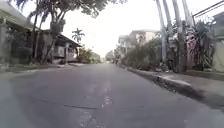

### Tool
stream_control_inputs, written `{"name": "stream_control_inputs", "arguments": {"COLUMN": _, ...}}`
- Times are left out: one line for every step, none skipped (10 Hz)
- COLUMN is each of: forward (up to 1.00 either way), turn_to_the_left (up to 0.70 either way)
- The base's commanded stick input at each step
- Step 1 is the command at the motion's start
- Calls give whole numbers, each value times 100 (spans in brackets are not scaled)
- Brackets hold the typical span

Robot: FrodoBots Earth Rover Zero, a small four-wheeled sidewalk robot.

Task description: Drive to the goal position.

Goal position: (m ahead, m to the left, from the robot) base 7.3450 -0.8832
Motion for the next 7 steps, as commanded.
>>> {"name": "stream_control_inputs", "arguments": {"forward": 100, "turn_to_the_left": 0}}
{"name": "stream_control_inputs", "arguments": {"forward": 100, "turn_to_the_left": 0}}
{"name": "stream_control_inputs", "arguments": {"forward": 100, "turn_to_the_left": 0}}
{"name": "stream_control_inputs", "arguments": {"forward": 100, "turn_to_the_left": 0}}
{"name": "stream_control_inputs", "arguments": {"forward": 100, "turn_to_the_left": -8}}
{"name": "stream_control_inputs", "arguments": {"forward": 100, "turn_to_the_left": -23}}
{"name": "stream_control_inputs", "arguments": {"forward": 100, "turn_to_the_left": -39}}
